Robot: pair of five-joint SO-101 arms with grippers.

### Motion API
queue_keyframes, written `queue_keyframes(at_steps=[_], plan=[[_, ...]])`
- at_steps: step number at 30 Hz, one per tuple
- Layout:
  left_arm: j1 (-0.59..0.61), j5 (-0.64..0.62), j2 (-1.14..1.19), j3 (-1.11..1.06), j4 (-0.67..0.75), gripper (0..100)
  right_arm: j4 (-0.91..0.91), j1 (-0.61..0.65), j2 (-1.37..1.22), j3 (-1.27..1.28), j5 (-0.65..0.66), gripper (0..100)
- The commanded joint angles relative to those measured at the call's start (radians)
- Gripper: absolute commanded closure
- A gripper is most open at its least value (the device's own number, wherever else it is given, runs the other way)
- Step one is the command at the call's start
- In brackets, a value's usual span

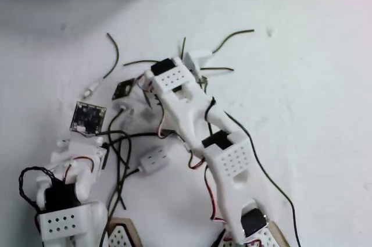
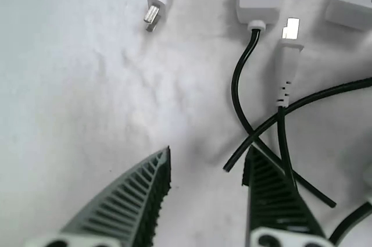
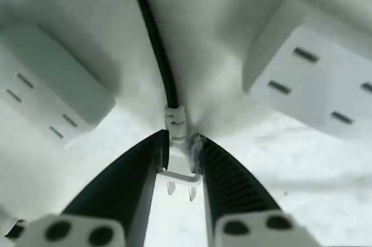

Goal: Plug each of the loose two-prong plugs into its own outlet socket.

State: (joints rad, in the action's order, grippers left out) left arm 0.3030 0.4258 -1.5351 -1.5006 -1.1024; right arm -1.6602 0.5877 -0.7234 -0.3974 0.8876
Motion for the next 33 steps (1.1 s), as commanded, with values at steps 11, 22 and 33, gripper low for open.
queue_keyframes(at_steps=[11,22,33], plan=[[0.004,0.009,-0.013,0.005,-0.002,79,-0.051,-0.254,0.329,0.069,-0.163,98.1],[0.002,0.009,-0.013,0.005,-0.002,79,0.036,-0.064,0.441,0.354,-0.173,75.9],[0.002,0.044,-0.013,0.003,-0.003,79,0.174,-0.054,0.294,0.348,-0.092,75.9]])
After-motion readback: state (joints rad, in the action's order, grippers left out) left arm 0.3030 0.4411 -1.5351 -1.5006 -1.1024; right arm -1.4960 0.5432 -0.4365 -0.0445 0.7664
